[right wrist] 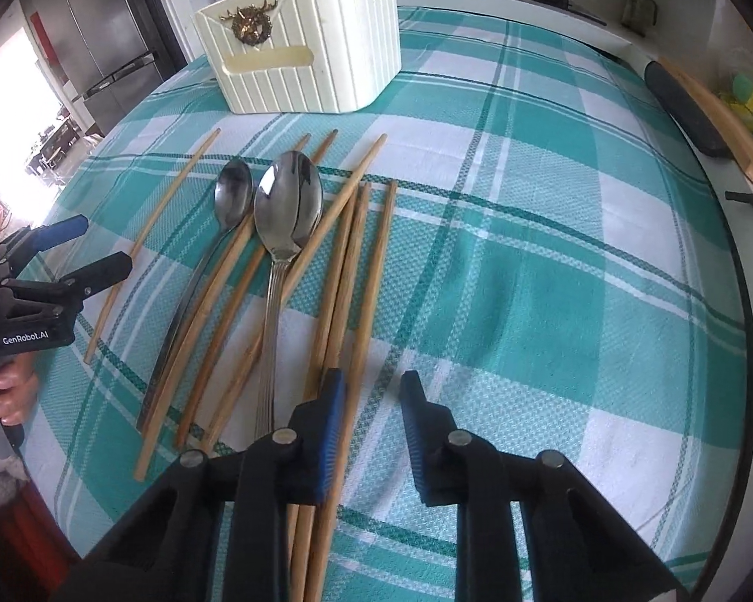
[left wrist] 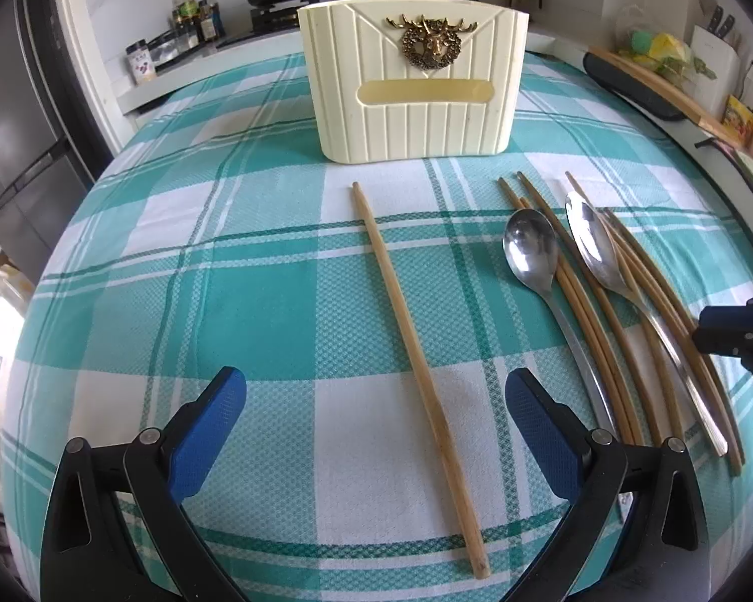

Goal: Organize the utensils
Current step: 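Lower both tools toward the chopsticks and spoons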

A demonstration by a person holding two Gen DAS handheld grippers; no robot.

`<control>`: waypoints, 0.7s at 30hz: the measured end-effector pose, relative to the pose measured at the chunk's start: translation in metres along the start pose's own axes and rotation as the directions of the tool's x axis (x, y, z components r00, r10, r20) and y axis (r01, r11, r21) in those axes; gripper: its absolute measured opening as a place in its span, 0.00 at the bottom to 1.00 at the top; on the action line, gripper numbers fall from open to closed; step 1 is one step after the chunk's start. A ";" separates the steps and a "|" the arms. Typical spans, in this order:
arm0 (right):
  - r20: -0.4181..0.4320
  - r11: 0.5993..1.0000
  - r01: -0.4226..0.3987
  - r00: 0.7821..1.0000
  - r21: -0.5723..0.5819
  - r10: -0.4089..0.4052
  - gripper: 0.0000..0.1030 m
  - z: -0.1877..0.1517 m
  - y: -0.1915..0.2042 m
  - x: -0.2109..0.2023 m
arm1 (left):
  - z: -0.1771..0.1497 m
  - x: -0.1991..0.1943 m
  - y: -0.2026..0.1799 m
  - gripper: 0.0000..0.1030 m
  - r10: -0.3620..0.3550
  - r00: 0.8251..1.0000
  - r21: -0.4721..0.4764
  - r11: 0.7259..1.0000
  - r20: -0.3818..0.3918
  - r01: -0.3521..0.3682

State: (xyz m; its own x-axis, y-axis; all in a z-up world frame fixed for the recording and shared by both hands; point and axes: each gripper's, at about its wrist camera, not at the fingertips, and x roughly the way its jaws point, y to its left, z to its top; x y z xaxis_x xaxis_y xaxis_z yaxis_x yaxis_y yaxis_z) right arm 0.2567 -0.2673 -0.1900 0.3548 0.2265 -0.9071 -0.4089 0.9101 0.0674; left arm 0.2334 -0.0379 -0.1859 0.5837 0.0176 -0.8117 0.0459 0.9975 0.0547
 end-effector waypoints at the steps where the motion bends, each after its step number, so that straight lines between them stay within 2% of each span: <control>1: -0.004 1.000 0.012 1.000 -0.013 -0.012 0.22 0.001 0.001 0.000 | 0.000 0.002 0.000 1.00 0.004 1.000 0.003 1.000 -0.002 -0.004; 6: 0.010 0.998 0.036 0.999 -0.049 -0.035 0.20 0.003 0.001 0.001 | 0.000 0.013 0.001 1.00 0.014 1.000 -0.002 1.000 -0.016 -0.014; 9: 0.117 0.996 0.054 0.992 -0.064 -0.046 0.20 0.003 -0.003 0.004 | 0.003 0.018 0.005 1.00 0.024 0.999 -0.022 0.999 -0.022 -0.024; 12: 0.230 0.992 0.079 0.972 -0.100 -0.055 0.23 0.003 -0.006 0.009 | 0.005 0.023 0.014 1.00 0.036 0.999 -0.036 0.999 -0.012 -0.036; 14: 0.259 0.993 0.086 0.964 -0.086 -0.061 0.23 0.006 -0.011 0.012 | 0.006 0.025 0.022 1.00 0.038 0.999 -0.050 0.998 -0.007 -0.039; 17: 0.260 0.992 0.104 0.962 -0.071 -0.082 0.32 0.009 -0.015 0.012 | 0.006 0.028 0.031 1.00 -0.006 1.000 -0.085 0.996 -0.013 0.005; 19: 0.258 0.993 0.096 0.963 -0.063 -0.077 0.37 0.009 -0.017 0.012 | 0.006 0.029 0.032 1.00 -0.007 1.000 -0.086 0.996 -0.008 0.006; 20: 0.256 0.993 0.103 0.963 -0.055 -0.085 0.51 0.009 -0.017 0.012 | 0.006 0.029 0.031 1.00 -0.004 1.000 -0.086 0.996 -0.006 0.004; 21: 0.254 0.993 0.114 0.962 -0.044 -0.099 0.54 0.009 -0.018 0.013 | 0.006 0.029 0.031 1.00 -0.004 1.000 -0.087 0.996 -0.005 0.003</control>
State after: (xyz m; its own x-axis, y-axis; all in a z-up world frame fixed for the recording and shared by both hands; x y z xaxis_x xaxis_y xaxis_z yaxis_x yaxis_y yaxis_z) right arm 0.2767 -0.2777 -0.1988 0.5950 0.2159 -0.7742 -0.4028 0.9137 -0.0548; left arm 0.2569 -0.0067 -0.2043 0.5792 0.0141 -0.8151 -0.0226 0.9997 0.0012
